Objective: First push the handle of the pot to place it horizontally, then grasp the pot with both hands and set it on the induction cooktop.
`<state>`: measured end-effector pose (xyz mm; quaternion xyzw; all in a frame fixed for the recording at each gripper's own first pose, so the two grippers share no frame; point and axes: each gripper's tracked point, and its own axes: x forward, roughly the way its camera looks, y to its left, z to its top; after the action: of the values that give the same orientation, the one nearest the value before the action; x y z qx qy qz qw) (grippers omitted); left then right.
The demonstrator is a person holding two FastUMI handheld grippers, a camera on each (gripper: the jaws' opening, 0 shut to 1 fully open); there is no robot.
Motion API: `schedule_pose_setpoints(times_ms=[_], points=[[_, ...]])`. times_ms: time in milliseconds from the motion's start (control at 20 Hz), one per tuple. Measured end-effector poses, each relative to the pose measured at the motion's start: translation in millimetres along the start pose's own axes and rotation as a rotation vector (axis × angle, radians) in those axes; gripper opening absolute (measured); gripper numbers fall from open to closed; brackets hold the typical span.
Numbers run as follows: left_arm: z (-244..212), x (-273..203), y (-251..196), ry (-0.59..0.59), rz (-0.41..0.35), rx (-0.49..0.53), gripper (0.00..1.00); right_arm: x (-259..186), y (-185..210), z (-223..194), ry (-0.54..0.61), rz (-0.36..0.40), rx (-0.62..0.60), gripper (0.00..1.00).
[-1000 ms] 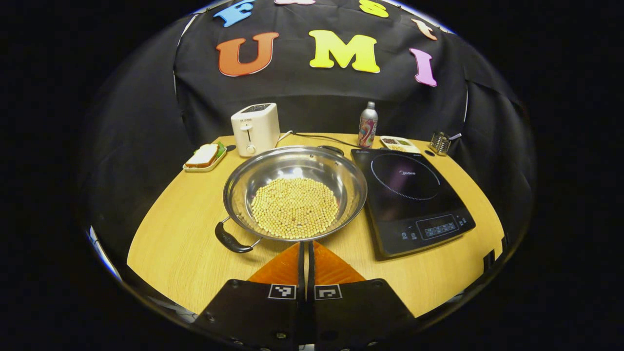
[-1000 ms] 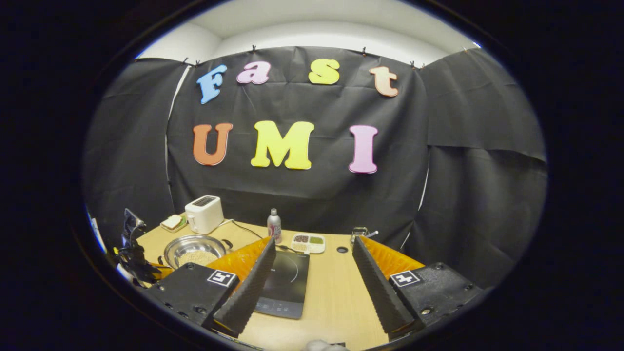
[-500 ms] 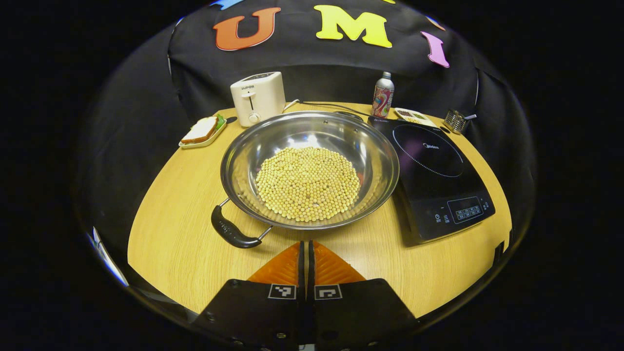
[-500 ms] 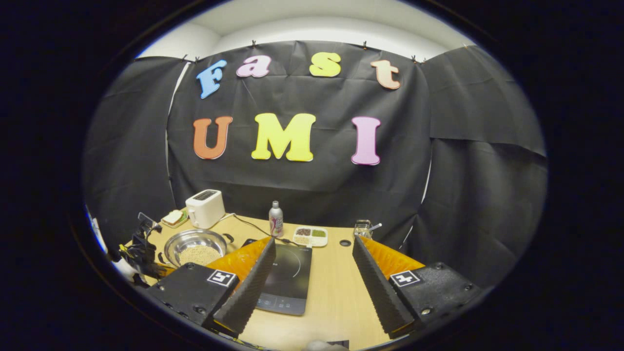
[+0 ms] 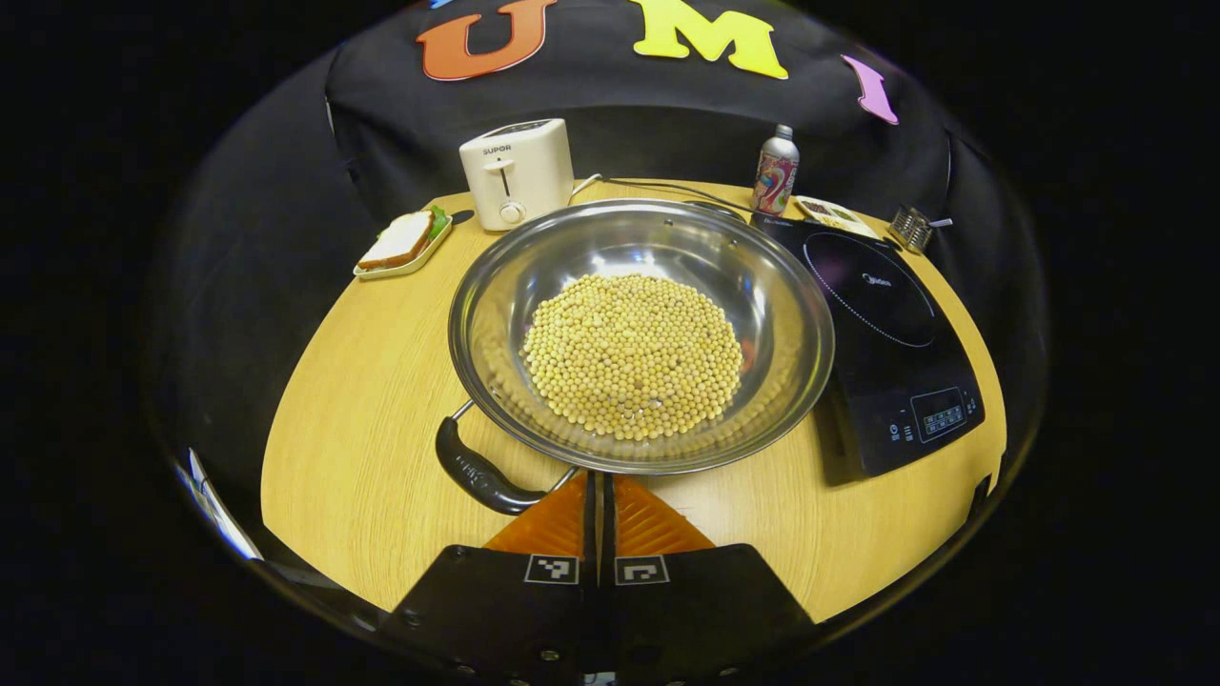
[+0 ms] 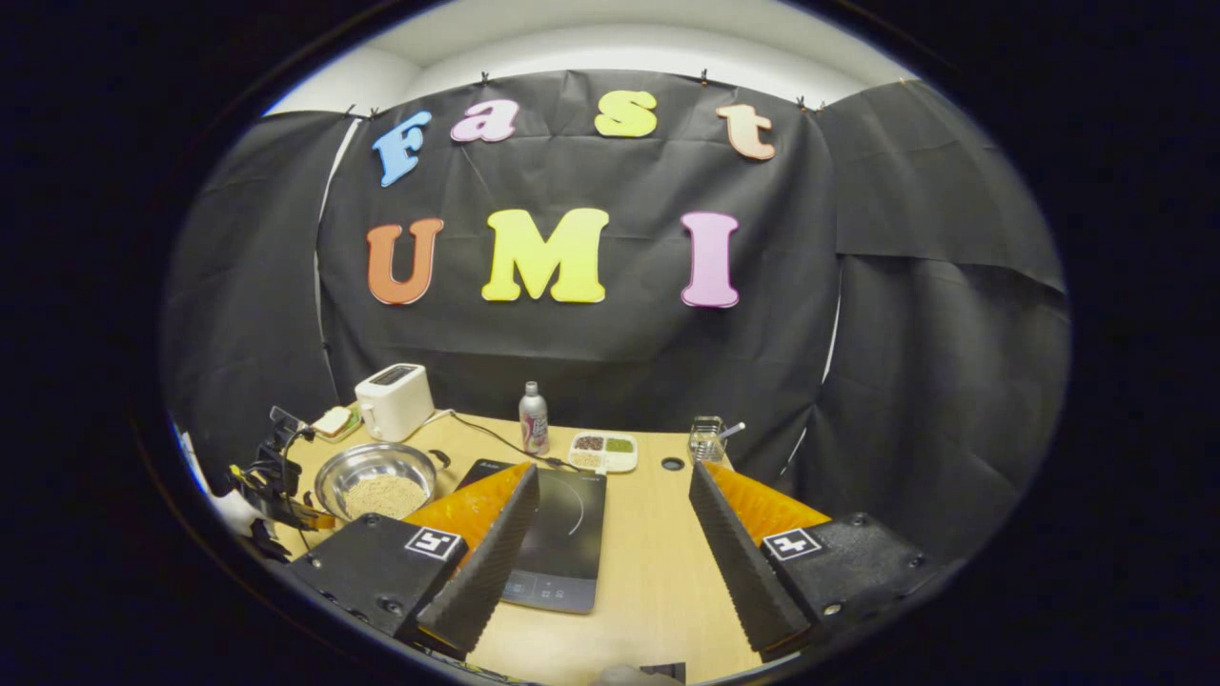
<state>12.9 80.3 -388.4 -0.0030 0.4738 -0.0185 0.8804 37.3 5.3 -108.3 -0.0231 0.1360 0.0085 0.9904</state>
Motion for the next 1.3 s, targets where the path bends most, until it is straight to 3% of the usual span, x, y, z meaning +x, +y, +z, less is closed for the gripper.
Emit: schedule_pose_setpoints(times_ms=[50,100,150,250,300,350,450,500,550,600,700,800,850,1000,1050,1250,1300], points=[[-1,0,0,0.007,-0.001,-0.001,0.10,1,0,0,0.003,0.000,0.004,0.99],[0,-1,1,0.005,0.006,0.001,0.00,2,0,0,0.003,-0.002,0.008,0.99],[0,-1,2,0.007,0.012,0.000,0.10,2,0,1,0.003,-0.001,0.008,0.99],[1,-1,5,0.008,0.018,-0.003,0.10,2,1,1,0.001,-0.003,0.003,1.00],[1,-2,7,0.010,0.021,-0.003,0.00,3,1,0,0.001,-0.004,0.001,0.99],[1,-2,11,0.010,0.026,-0.003,0.10,4,0,0,0.004,-0.004,0.002,0.99],[5,2,18,0.013,0.037,-0.007,0.10,3,0,-3,0.007,-0.004,0.003,0.99],[7,4,21,0.014,0.039,-0.010,0.00,4,0,-4,0.012,-0.005,0.000,0.99],[9,5,25,0.015,0.045,-0.017,0.10,5,0,-3,0.013,-0.005,-0.001,0.99],[8,5,27,0.016,0.049,-0.021,0.10,5,0,-5,0.015,-0.006,-0.001,0.99],[9,5,33,0.015,0.059,-0.030,0.00,5,0,-5,0.015,-0.007,0.000,0.99],[10,5,39,0.014,0.067,-0.034,0.00,4,1,-4,0.014,-0.007,-0.003,0.99],[11,7,43,0.016,0.073,-0.037,0.10,5,1,-4,0.014,-0.007,-0.005,0.99],[14,9,53,0.015,0.085,-0.046,0.10,4,2,-5,0.015,-0.008,-0.008,0.99],[15,10,57,0.016,0.090,-0.053,0.00,4,2,-4,0.016,-0.007,-0.010,1.00],[20,11,75,0.008,0.113,-0.082,0.00,6,4,-5,0.020,-0.007,-0.004,0.99],[20,11,80,0.011,0.116,-0.089,0.10,7,6,-7,0.025,-0.005,-0.003,0.99]])
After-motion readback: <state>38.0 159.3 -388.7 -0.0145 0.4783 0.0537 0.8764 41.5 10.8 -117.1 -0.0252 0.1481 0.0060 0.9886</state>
